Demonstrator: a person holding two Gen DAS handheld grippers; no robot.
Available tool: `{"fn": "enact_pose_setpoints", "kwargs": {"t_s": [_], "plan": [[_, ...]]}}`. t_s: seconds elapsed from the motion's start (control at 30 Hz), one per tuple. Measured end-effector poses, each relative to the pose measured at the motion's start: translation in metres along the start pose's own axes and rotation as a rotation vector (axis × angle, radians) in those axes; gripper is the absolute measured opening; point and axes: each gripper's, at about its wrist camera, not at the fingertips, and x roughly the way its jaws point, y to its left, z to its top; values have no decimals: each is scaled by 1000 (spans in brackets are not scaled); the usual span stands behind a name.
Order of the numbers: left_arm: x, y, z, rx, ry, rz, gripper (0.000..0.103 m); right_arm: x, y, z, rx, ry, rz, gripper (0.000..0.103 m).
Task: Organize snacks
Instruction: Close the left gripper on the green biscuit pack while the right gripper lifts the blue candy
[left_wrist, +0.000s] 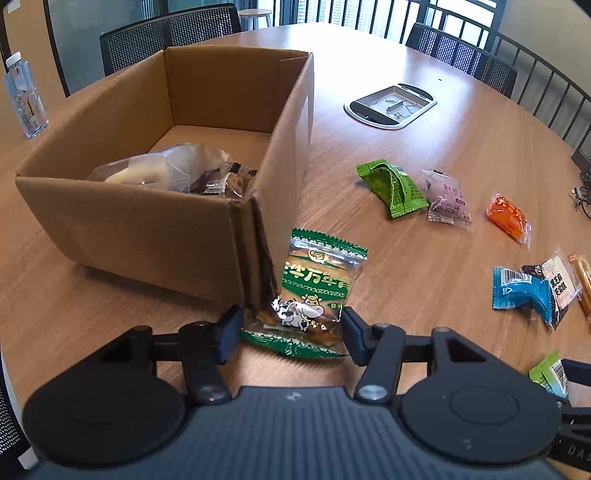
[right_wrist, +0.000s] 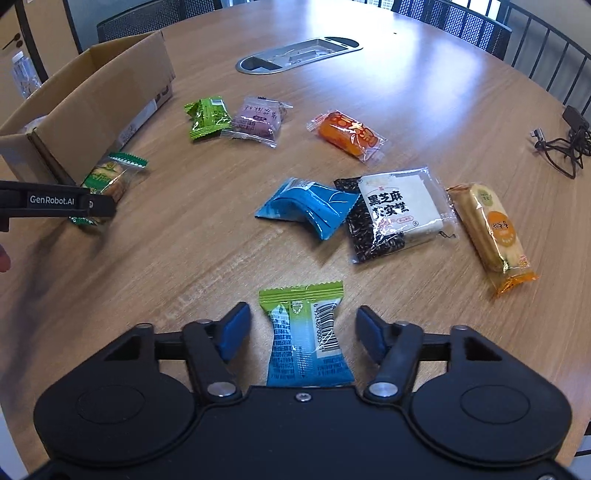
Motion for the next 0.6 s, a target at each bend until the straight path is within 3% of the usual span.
{"fn": "enact_pose_setpoints", "kwargs": {"t_s": [0.13, 0.6], "plan": [[-4, 1, -3, -14, 16, -19, 55, -4, 4, -2, -14, 6, 4, 35], [-32, 5, -26, -5, 50, -81, 55, -24, 5, -25, 57, 0, 34, 33]]}}
